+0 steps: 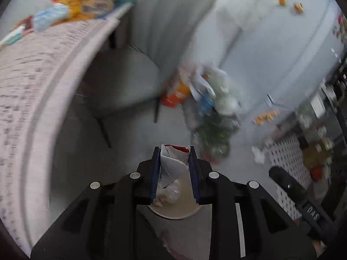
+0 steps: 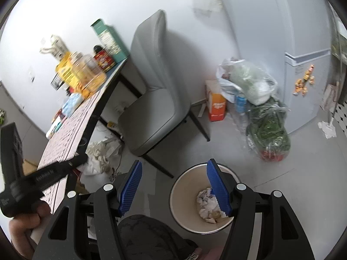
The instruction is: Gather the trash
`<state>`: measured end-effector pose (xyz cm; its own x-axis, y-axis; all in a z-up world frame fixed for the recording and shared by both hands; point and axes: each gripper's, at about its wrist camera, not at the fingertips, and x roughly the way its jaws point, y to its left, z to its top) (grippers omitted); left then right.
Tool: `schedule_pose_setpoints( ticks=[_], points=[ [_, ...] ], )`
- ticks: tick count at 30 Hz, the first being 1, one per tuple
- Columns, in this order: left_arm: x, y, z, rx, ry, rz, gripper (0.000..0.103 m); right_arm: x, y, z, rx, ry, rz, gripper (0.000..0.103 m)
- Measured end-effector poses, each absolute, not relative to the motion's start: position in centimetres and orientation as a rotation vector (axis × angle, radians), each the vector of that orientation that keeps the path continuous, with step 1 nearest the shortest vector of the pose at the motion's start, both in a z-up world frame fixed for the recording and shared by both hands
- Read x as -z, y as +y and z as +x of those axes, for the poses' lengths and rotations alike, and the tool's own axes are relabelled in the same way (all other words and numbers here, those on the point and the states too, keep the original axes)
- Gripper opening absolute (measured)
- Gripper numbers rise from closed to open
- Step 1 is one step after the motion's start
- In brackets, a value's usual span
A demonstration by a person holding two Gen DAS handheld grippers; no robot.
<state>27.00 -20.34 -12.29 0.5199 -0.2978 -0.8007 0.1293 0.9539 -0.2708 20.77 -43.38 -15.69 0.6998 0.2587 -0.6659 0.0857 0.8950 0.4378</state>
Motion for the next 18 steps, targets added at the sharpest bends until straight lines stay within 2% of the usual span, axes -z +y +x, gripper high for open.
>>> schedule_pose_setpoints(
  ticks=[8,9,10,11,13,15,18],
  points=[
    [16.1,-26.3,28.4,0.382,1.129,-0.169,0.03,17.6,-48.4,20.4,-0.028,0.8,0.52,0.063],
    [16.3,-26.6,28.5,0.397,1.139,-0.179,0.039,17.9,-48.9,20.4,-0.023,0.802,0.529,0.063],
    [16.6,-27.1,28.6,0.416,1.152,-0.192,0.055,18.2,-49.3,20.4,-0.02,0.804,0.535,0.063],
    [16.7,-27.3,28.7,0.423,1.153,-0.199,0.062,18.5,-49.5,20.3,-0.017,0.806,0.541,0.063],
    [16.7,-27.3,28.5,0.419,1.137,-0.214,0.086,19.0,-50.0,20.3,-0.012,0.809,0.553,0.063],
    [16.5,-27.0,28.6,0.412,1.117,-0.236,0.097,19.3,-50.3,20.3,-0.008,0.811,0.559,0.063],
    [15.9,-25.8,28.7,0.425,1.113,-0.28,0.097,19.5,-50.7,20.3,-0.006,0.813,0.563,0.063]
  ],
)
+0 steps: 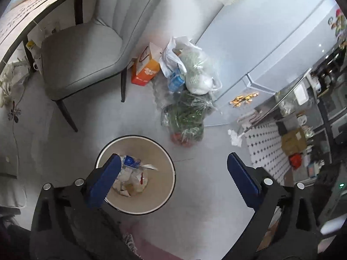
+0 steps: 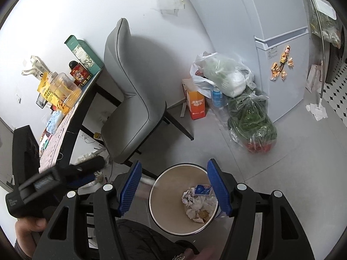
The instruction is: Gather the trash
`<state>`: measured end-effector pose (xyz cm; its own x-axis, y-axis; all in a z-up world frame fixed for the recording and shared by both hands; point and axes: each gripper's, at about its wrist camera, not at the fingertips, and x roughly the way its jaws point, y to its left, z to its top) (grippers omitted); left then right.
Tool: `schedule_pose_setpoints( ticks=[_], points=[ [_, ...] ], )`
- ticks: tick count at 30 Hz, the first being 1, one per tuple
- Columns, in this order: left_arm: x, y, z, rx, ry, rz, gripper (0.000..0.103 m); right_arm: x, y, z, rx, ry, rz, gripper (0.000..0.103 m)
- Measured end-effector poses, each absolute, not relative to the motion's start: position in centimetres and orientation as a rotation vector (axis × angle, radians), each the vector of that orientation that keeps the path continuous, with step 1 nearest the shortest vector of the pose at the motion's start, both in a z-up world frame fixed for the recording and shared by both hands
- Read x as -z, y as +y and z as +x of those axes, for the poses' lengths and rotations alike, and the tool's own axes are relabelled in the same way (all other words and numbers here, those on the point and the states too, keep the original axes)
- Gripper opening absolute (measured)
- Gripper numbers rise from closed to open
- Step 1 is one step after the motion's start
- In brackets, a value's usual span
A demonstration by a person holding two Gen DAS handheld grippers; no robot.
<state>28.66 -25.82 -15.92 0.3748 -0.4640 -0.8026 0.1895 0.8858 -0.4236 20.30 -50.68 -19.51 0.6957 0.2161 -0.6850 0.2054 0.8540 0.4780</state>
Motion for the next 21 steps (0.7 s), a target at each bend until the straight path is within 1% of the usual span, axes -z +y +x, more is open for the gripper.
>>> schedule_pose_setpoints(
  ticks=[4,9,11,14,16,19,20,21],
  points=[
    [14.9,-24.8,28.6,0.402,1.068,-0.251,0.097,19.4,-50.0,20.4,-0.015,0.816,0.558,0.063],
    [12.2,-21.9,27.5,0.359,0.992,-0.235,0.097,18.5,-47.9,20.8,-0.041,0.821,0.532,0.063],
    [11.0,-20.5,26.9,0.329,0.953,-0.23,0.097,17.6,-46.8,20.9,-0.051,0.814,0.514,0.07],
    [9.4,-18.1,26.0,0.298,0.903,-0.242,0.097,15.7,-44.9,20.8,-0.057,0.791,0.48,0.077],
    [8.4,-16.4,25.1,0.275,0.869,-0.248,0.097,14.4,-43.6,20.6,-0.064,0.774,0.458,0.085],
    [6.8,-14.1,23.8,0.245,0.823,-0.251,0.097,12.6,-41.5,20.0,-0.078,0.75,0.417,0.093],
    [6.4,-13.3,23.3,0.237,0.81,-0.252,0.097,12.1,-40.9,19.8,-0.083,0.745,0.407,0.096],
    [5.9,-12.5,22.7,0.228,0.795,-0.252,0.097,11.6,-40.0,19.6,-0.09,0.741,0.395,0.095]
  ],
)
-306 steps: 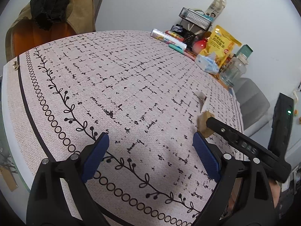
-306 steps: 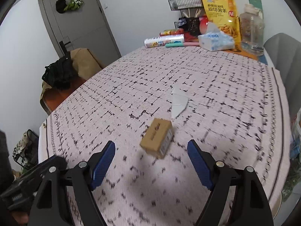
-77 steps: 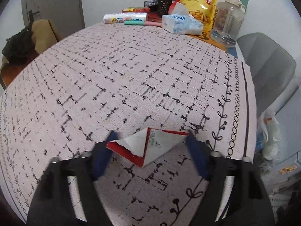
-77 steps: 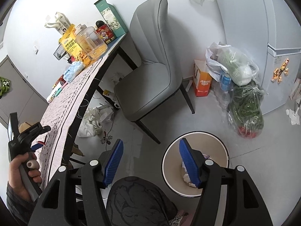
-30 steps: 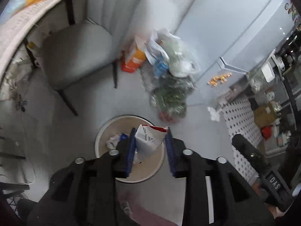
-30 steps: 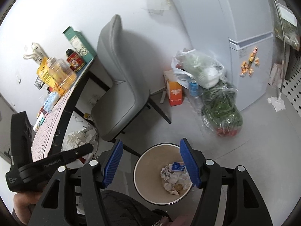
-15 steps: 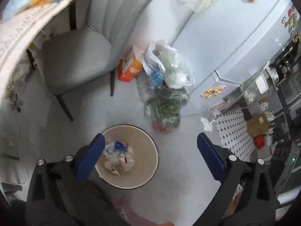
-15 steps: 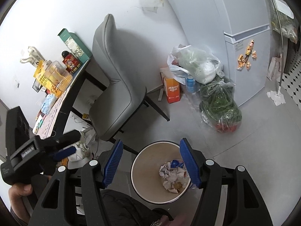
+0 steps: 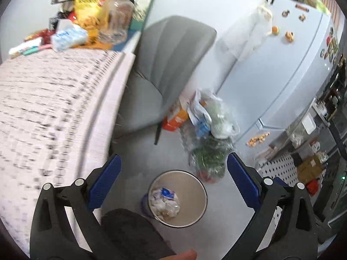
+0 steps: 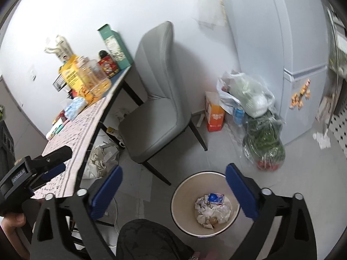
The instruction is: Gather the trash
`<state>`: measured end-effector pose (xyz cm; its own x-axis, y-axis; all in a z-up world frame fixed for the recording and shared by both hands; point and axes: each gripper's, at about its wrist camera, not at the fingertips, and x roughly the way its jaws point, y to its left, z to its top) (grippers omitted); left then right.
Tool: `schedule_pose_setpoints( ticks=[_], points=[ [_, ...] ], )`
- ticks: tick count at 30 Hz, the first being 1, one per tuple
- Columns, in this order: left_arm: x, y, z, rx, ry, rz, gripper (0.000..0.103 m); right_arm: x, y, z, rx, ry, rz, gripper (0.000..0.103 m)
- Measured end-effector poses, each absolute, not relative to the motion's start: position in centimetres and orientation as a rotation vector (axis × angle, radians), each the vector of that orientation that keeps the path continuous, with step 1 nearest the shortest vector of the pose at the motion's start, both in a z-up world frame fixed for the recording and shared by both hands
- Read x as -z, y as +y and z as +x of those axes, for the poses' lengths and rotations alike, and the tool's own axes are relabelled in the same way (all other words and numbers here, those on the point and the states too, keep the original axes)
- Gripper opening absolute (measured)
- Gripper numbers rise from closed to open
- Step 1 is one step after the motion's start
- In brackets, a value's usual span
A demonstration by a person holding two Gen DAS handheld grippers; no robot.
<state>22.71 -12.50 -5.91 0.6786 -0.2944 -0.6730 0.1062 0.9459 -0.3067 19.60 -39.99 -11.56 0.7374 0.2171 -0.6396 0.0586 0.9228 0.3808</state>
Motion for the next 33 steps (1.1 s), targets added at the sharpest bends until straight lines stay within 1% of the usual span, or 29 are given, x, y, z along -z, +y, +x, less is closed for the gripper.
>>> schedule_pose_setpoints(
  ticks=[6,15,23,33],
  points=[
    [3.6,-8.6,19.6,0.18,0.725,-0.246,0.097,8.9,-35.9,18.4,-0.129,0.726,0.341,0.095],
    [1.6,-4.1,14.9,0.11,0.68,-0.221,0.097,5.3,-29.7,15.9,-0.211,0.699,0.246,0.095],
    [0.8,0.2,10.2,0.027,0.643,-0.234,0.097,3.5,-26.1,13.4,-0.28,0.681,0.22,0.095],
    [0.3,2.3,5.4,-0.029,0.611,-0.247,0.097,2.2,-22.8,10.3,-0.378,0.673,0.193,0.095]
  ],
)
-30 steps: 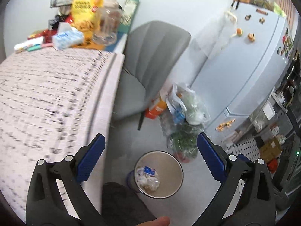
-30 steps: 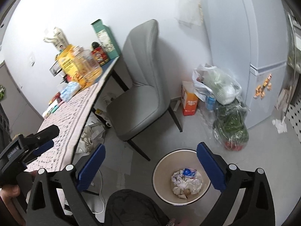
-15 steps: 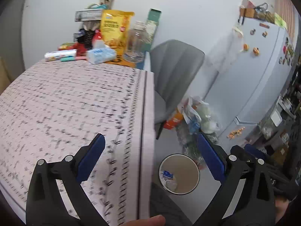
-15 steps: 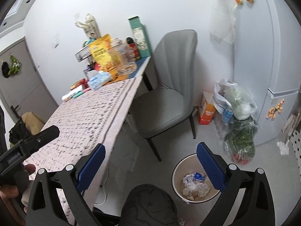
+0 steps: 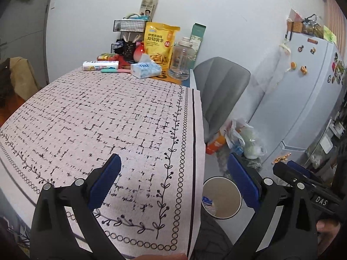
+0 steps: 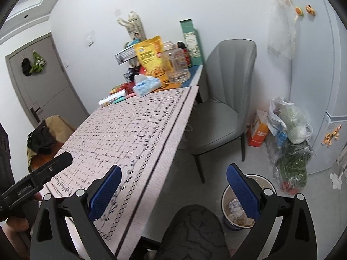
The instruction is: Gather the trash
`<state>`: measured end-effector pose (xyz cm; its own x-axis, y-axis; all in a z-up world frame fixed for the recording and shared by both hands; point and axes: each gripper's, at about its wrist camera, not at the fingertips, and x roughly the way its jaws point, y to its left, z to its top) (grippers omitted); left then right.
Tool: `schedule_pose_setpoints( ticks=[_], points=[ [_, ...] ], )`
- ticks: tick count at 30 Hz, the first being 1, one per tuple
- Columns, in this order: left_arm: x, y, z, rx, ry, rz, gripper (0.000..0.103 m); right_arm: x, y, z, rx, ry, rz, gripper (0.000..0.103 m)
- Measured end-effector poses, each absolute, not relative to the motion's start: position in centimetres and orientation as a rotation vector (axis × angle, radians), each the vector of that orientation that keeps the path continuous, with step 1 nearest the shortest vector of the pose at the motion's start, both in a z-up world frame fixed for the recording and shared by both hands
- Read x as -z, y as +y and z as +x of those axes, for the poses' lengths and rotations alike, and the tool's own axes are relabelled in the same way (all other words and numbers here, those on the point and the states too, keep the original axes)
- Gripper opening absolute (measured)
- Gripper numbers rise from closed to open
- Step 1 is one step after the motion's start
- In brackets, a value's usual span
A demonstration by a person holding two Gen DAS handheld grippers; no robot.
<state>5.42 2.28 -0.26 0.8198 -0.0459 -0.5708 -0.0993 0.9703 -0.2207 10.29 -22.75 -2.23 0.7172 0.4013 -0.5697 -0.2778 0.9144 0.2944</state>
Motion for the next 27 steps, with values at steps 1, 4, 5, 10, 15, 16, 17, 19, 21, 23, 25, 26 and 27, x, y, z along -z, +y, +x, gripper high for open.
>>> schedule_pose_setpoints(
  ticks=[1,4,5,10,15,16,17,19,21,23,25,26,27],
  points=[
    [0.2,2.3,5.2,-0.03,0.606,-0.247,0.097,2.1,-22.5,9.9,-0.385,0.669,0.19,0.095],
    [0.1,2.2,4.7,-0.034,0.598,-0.248,0.097,1.8,-22.3,9.2,-0.396,0.657,0.183,0.095],
    [0.1,2.2,4.6,-0.033,0.598,-0.248,0.097,1.8,-22.2,9.1,-0.399,0.654,0.182,0.095],
    [0.0,2.0,4.4,-0.033,0.596,-0.242,0.097,2.0,-22.3,8.7,-0.404,0.657,0.181,0.095],
    [0.1,1.8,4.5,-0.026,0.594,-0.238,0.097,2.1,-22.9,8.7,-0.401,0.652,0.19,0.095],
    [0.1,1.7,4.5,-0.025,0.594,-0.237,0.097,2.1,-22.9,8.8,-0.401,0.654,0.191,0.095],
    [0.2,1.7,4.5,-0.024,0.594,-0.238,0.097,2.1,-22.9,8.8,-0.401,0.655,0.193,0.095],
    [0.3,1.7,4.6,-0.021,0.594,-0.24,0.097,2.3,-23.1,8.8,-0.396,0.655,0.194,0.095],
    [0.3,1.7,4.6,-0.019,0.597,-0.244,0.097,2.4,-23.3,8.8,-0.395,0.659,0.202,0.095],
    [0.4,1.6,4.7,-0.018,0.597,-0.244,0.097,2.4,-23.3,8.9,-0.394,0.656,0.199,0.095],
    [0.4,1.6,4.8,-0.018,0.599,-0.246,0.097,2.4,-23.4,9.0,-0.394,0.652,0.197,0.095],
    [0.4,1.6,4.8,-0.017,0.6,-0.246,0.097,2.5,-23.4,8.9,-0.394,0.652,0.198,0.095],
    [0.4,1.5,4.8,-0.018,0.6,-0.246,0.097,2.6,-23.5,9.0,-0.393,0.654,0.199,0.095]
  ],
)
